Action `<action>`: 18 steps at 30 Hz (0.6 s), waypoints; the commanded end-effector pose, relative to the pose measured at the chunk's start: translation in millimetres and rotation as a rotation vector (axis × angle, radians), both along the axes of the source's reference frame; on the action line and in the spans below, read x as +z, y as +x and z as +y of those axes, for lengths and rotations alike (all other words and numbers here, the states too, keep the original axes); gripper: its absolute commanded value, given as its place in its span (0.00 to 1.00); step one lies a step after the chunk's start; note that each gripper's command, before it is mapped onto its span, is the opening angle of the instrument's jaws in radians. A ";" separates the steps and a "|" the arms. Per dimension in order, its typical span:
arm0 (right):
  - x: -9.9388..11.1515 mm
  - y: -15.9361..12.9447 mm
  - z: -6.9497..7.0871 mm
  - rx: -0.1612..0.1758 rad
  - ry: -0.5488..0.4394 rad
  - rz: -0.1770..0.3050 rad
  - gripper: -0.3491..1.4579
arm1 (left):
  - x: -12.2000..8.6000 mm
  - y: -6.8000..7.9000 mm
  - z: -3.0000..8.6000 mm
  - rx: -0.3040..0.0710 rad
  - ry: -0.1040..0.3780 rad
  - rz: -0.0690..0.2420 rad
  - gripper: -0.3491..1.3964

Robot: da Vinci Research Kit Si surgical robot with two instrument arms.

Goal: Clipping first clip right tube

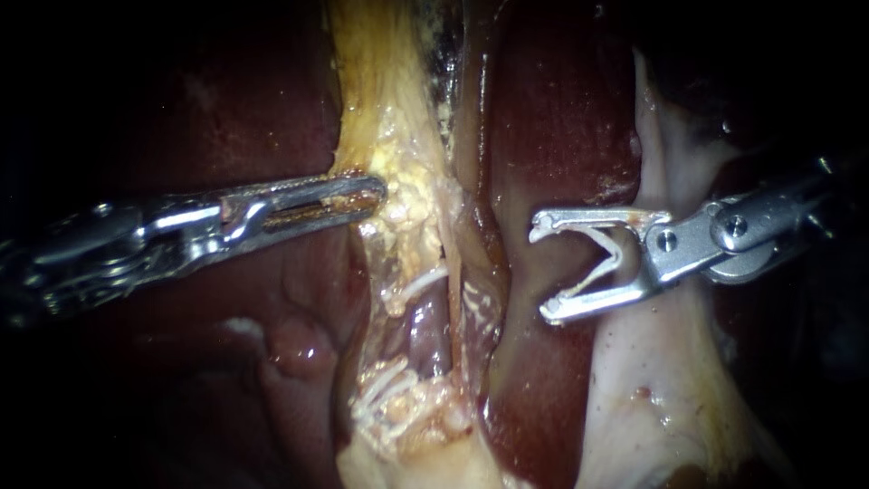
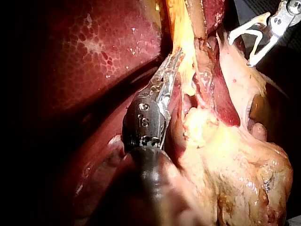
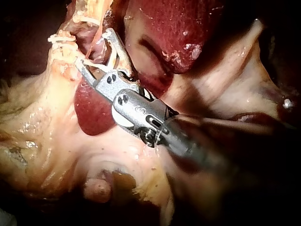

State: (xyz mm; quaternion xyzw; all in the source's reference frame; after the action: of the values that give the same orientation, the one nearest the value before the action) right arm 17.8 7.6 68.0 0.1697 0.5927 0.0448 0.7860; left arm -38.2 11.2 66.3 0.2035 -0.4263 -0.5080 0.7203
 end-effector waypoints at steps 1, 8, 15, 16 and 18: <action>0.0 0.0 0.0 0.000 0.000 -0.001 0.52 | -0.1 0.1 0.0 0.000 0.000 0.001 0.00; 1.1 1.1 -1.7 -0.031 0.005 0.021 0.52 | -2.7 2.3 1.4 0.000 0.011 0.001 0.00; 3.5 4.0 -4.7 -0.054 0.085 0.026 0.52 | -6.8 5.8 2.7 -0.048 0.004 -0.010 0.00; 3.8 4.4 -5.1 -0.057 0.095 0.027 0.52 | -7.5 6.2 2.8 -0.052 -0.002 -0.011 0.00; 4.7 5.4 -6.0 -0.058 0.123 0.026 0.52 | -8.3 6.6 2.9 -0.055 0.000 -0.012 0.00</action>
State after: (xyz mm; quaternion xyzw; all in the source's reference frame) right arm 23.6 1.3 73.1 0.2400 0.5926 0.0591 0.7666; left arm -31.4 14.1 57.5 0.1944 -0.4370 -0.5250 0.7040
